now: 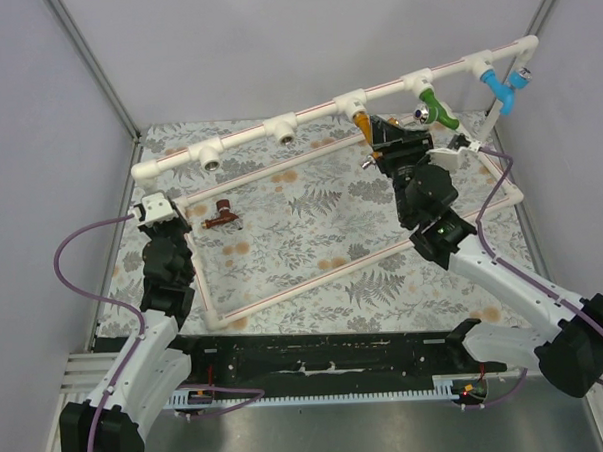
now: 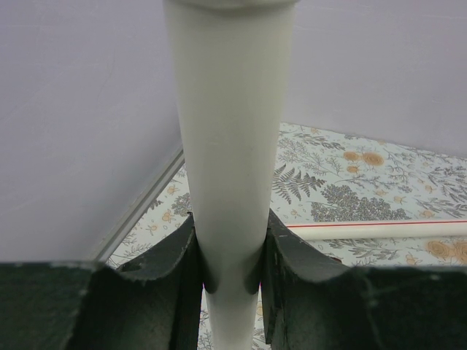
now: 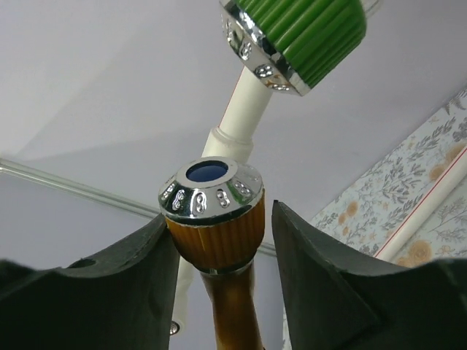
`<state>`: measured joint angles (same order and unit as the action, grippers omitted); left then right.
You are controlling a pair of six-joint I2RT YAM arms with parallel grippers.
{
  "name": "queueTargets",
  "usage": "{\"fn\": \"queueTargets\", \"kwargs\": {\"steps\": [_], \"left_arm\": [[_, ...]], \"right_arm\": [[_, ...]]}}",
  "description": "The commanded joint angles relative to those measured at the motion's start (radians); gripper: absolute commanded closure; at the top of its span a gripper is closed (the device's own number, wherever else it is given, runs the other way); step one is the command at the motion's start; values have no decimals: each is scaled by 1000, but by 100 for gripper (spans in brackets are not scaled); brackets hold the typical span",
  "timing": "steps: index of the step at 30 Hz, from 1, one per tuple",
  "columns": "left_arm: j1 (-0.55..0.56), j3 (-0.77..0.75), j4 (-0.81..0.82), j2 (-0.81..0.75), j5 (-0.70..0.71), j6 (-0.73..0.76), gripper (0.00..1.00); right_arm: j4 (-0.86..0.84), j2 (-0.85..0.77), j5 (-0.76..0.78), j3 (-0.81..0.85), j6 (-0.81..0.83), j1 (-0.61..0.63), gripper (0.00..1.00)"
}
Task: Install the water faucets
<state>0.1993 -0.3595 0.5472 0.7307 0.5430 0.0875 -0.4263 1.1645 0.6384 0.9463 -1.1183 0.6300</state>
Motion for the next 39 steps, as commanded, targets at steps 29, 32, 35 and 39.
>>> {"fn": "queueTargets", "kwargs": {"steps": [29, 32, 35, 39], "left_arm": [[19, -29, 36, -2, -71, -8, 98], [19, -29, 36, -1, -74, -9, 98], [19, -29, 36, -1, -77, -12, 98], [19, -29, 36, -1, -72, -8, 98]], "right_arm": [[638, -221, -689, 128, 2804, -53, 15], [566, -154, -663, 135, 2902, -52, 16], [513, -86, -590, 154, 2907, -52, 19], [379, -14, -543, 131, 2847, -59, 27]]}}
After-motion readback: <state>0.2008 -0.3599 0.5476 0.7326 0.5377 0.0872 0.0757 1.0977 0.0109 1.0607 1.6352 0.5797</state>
